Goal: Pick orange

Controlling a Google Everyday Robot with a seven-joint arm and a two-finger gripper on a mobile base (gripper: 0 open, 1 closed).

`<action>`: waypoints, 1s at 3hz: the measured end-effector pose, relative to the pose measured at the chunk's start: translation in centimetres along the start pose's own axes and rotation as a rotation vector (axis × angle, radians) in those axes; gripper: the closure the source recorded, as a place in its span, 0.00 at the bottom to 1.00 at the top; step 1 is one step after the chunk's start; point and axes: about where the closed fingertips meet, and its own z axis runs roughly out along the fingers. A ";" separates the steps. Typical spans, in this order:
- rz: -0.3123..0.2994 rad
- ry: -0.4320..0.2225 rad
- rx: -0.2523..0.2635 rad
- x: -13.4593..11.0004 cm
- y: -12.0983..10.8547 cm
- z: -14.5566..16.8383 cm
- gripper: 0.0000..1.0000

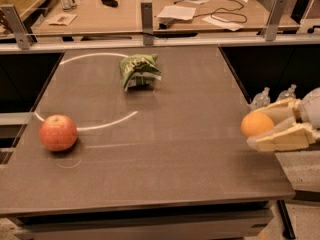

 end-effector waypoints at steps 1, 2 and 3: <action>-0.021 -0.116 0.022 -2.6 -0.2 -1.6 1.00; -0.072 -0.206 0.023 -5.1 -0.4 -2.4 1.00; -0.110 -0.268 0.016 -6.9 -0.4 -2.3 1.00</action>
Offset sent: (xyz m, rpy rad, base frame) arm 0.0137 0.0110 0.0842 0.2645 -0.2146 0.0386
